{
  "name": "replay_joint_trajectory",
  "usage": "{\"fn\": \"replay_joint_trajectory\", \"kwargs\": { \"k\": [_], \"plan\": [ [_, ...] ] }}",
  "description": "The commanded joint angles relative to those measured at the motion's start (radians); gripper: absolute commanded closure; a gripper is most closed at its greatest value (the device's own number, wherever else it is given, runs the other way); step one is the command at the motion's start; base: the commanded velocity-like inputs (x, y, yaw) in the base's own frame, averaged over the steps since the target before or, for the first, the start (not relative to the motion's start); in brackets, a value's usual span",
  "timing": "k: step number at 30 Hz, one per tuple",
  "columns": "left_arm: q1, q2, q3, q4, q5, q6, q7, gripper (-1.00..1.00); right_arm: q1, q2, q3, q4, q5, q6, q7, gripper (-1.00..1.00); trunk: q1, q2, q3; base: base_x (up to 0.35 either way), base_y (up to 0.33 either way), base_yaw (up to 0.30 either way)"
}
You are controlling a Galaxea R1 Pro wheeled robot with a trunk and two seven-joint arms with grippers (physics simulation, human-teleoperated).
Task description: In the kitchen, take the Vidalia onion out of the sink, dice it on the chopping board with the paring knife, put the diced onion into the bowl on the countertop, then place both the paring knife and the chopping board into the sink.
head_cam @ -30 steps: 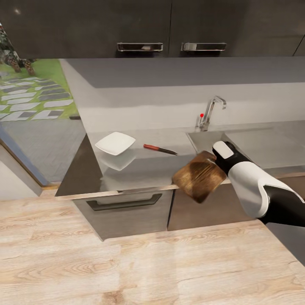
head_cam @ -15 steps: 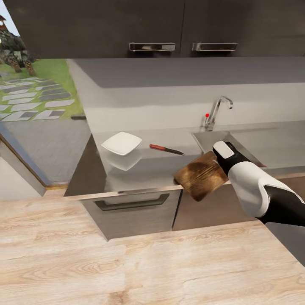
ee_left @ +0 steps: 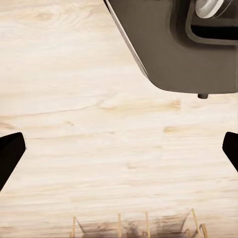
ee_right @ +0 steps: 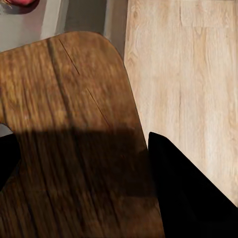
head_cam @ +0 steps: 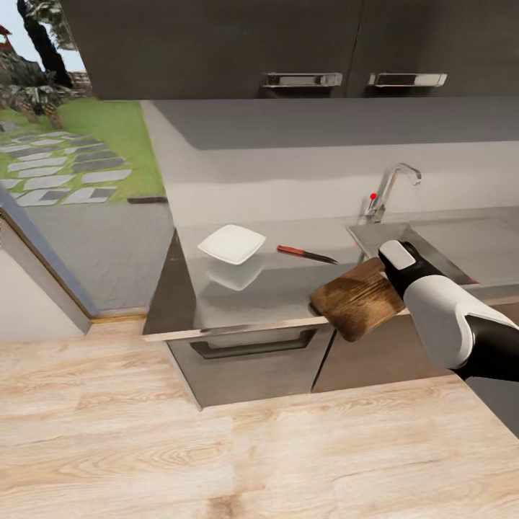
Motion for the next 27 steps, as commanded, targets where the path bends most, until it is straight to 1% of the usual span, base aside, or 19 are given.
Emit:
{"fn": "replay_joint_trajectory", "kwargs": {
  "k": [1, 7, 8, 12, 15, 20, 27],
  "plan": [
    [0.000, 0.000, 0.000, -0.001, 0.000, -0.001, -0.001, -1.00, 0.000, -0.005, 0.003, -0.001, -0.006, 0.008, -0.005, 1.00, 0.000, -0.001, -0.001, 0.000, 0.169, 0.000],
    [0.000, 0.000, 0.000, 0.001, 0.000, -0.001, -0.001, -1.00, 0.000, -0.029, 0.002, 0.000, -0.013, 0.008, -0.003, 1.00, 0.000, -0.001, -0.001, 0.000, 0.060, 0.000],
    [0.000, 0.000, 0.000, 0.001, 0.000, -0.001, -0.001, -1.00, 0.000, -0.032, 0.002, 0.000, -0.024, 0.008, -0.002, 1.00, 0.000, -0.001, -0.001, 0.000, 0.011, 0.000],
    [0.000, 0.000, 0.000, 0.001, 0.000, -0.001, -0.001, -1.00, 0.000, -0.037, 0.003, 0.000, -0.089, 0.008, 0.002, 1.00, 0.000, -0.001, -0.001, 0.000, 0.004, 0.000],
    [0.000, 0.000, 0.000, 0.002, 0.000, -0.001, -0.001, -1.00, 0.000, -0.039, 0.003, -0.001, -0.115, 0.009, 0.003, 1.00, 0.000, -0.001, -0.001, 0.000, 0.001, 0.000],
    [0.000, 0.000, 0.000, 0.003, 0.000, -0.001, -0.001, -1.00, 0.000, -0.041, 0.003, -0.002, -0.125, 0.009, 0.003, 1.00, 0.000, -0.001, 0.002, 0.000, 0.000, -0.027],
    [0.000, 0.000, 0.000, 0.003, 0.000, -0.001, -0.001, -1.00, 0.000, -0.041, 0.003, -0.005, -0.130, 0.013, -0.001, 1.00, 0.000, -0.001, 0.012, 0.000, 0.000, -0.094]
  ]
}}
